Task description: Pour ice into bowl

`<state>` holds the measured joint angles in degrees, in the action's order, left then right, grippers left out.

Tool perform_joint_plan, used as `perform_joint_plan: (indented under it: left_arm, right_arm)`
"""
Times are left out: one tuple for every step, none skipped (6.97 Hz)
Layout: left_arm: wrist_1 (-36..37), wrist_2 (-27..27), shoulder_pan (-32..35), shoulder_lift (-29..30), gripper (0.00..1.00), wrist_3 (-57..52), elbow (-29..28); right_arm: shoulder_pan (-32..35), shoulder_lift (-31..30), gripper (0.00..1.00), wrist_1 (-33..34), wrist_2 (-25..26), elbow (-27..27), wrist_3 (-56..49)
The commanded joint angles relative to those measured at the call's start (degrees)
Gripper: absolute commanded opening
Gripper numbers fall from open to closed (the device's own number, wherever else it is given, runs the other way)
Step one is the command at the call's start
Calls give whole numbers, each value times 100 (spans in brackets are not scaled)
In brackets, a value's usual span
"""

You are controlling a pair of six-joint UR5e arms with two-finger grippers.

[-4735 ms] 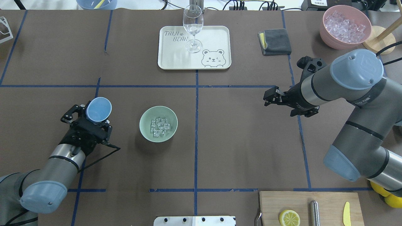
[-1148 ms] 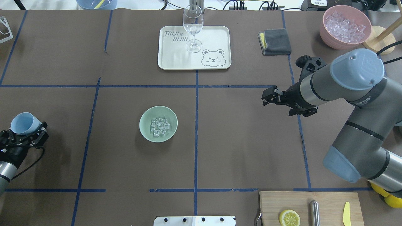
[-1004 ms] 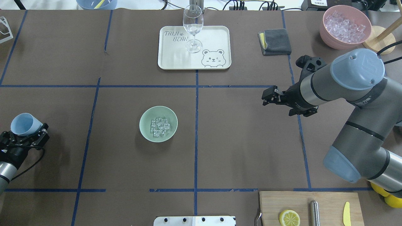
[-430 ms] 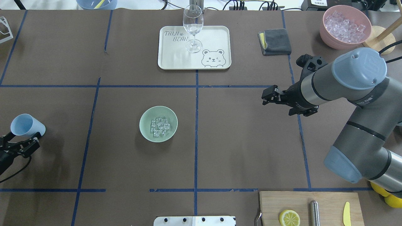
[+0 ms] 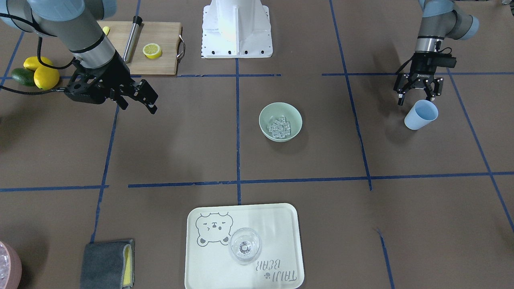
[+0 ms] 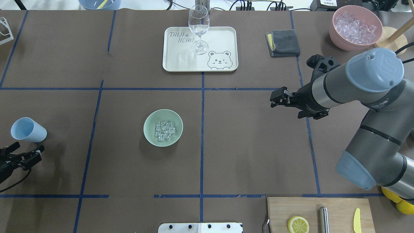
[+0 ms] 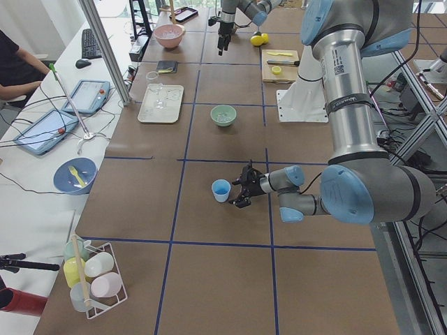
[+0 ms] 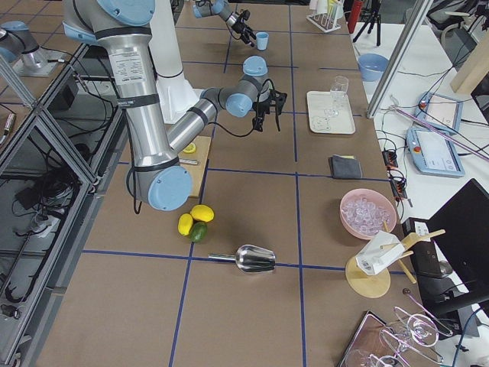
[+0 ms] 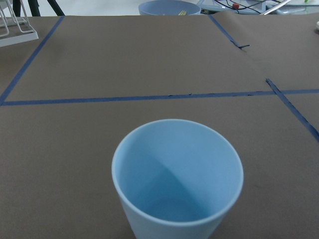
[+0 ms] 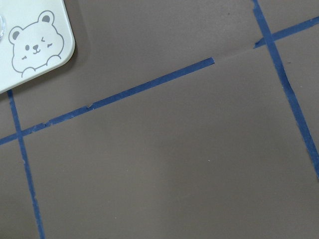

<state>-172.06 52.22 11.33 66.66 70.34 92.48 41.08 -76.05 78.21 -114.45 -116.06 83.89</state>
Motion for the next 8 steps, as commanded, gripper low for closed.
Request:
perform_joint_plan:
  left_arm:
    - [-3,506,-43,-310,100,-142,356]
    - [-3,874,-43,-538,100,-422,567]
    - [5,1365,0,-723,100,-668,804]
    - [-3,1866,70,-977,100,-1062,963]
    - [-21,2289,437,-1041,100,-1109,1026]
    - [-38,2711,884,-1163,100,-1458,1035]
    - [-91,3037,1689,-1138,100,-2279,1018]
    - [-108,3606,2384,-1077,100,-2888,931]
  right_arm:
    - [5,-32,100,10,2,-75,22]
    - [-12,-24,100,10,2,-57,48]
    - [-30,20,100,10,11,-49,66]
    - [-100,55,100,10,28,-40,75]
    - [-170,151,100,10,46,-14,92]
    - [-275,231,100,1,37,4,92]
    - [-398,440,100,10,55,65,119]
    - [-573,547,100,10,81,74,180]
